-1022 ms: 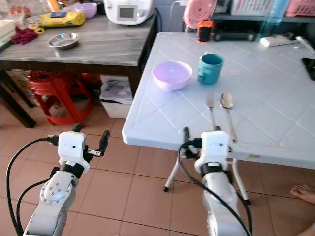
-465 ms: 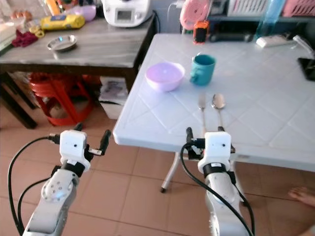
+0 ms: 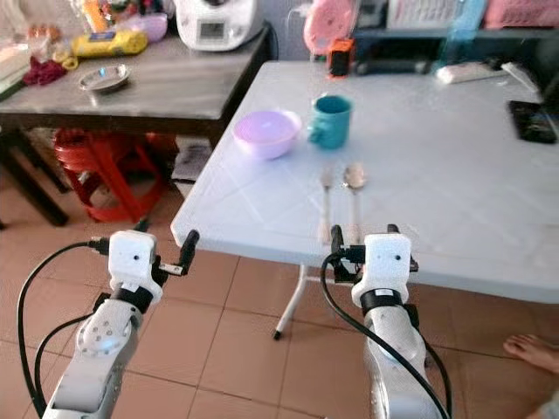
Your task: Setting the table
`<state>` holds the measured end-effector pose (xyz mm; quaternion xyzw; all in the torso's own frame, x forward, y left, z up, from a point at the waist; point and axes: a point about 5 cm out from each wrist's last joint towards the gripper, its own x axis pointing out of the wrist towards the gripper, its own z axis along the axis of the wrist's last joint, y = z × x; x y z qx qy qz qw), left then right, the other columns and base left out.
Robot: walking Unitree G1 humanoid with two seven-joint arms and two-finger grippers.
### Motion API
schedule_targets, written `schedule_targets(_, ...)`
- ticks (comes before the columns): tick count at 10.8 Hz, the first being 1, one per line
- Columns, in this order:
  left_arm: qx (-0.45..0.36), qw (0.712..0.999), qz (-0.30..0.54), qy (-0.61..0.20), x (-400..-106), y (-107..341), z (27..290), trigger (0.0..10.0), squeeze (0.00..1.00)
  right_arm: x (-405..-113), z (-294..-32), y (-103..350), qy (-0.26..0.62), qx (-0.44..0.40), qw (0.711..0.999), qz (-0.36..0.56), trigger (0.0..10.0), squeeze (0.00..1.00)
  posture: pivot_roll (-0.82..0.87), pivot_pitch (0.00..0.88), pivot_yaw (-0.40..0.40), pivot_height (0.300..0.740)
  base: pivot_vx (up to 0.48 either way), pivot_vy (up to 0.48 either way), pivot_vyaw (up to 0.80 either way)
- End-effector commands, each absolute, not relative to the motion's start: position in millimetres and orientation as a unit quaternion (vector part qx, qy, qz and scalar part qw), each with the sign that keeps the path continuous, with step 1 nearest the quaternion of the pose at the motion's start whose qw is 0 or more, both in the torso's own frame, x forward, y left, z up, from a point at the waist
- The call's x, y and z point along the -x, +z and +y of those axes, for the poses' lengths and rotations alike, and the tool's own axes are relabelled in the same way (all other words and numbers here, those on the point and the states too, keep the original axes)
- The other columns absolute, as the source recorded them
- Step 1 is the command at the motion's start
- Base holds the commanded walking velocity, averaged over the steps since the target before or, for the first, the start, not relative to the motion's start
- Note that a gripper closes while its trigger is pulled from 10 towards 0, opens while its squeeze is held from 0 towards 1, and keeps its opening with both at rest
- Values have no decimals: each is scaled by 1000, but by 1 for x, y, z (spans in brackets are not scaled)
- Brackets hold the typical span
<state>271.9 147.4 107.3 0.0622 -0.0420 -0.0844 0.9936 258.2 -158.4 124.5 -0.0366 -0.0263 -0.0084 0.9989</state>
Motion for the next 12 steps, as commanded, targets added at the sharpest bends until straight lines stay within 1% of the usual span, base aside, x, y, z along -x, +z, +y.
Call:
schedule_targets(1, -74, 994, -36, -78, -272, 105, 155, 10000, 0, -259, -152, 127, -2, 23, 999, -33, 10000, 0, -32, 93, 81, 740, 0, 0, 0)
schedule_targets(4, -80, 992, -37, -87, -273, 105, 151, 10000, 0, -259, -152, 129, -1, 21, 999, -35, 10000, 0, -36, 100, 81, 740, 0, 0, 0)
schedule_targets(6, -67, 991, -39, -110, -272, 105, 146, 10000, 0, -261, -152, 132, 0, 17, 999, -38, 10000, 0, -36, 110, 80, 740, 0, 0, 0)
schedule_targets(9, -60, 991, -35, -118, -268, 104, 145, 10000, 0, -262, -158, 132, -13, 16, 999, -36, 10000, 0, -35, 122, 79, 740, 0, 0, 0)
schedule_targets(12, -54, 982, -23, -178, -261, 99, 138, 10000, 0, -273, -164, 138, -21, 11, 999, -37, 10000, 0, -34, 136, 76, 740, 0, 0, 0)
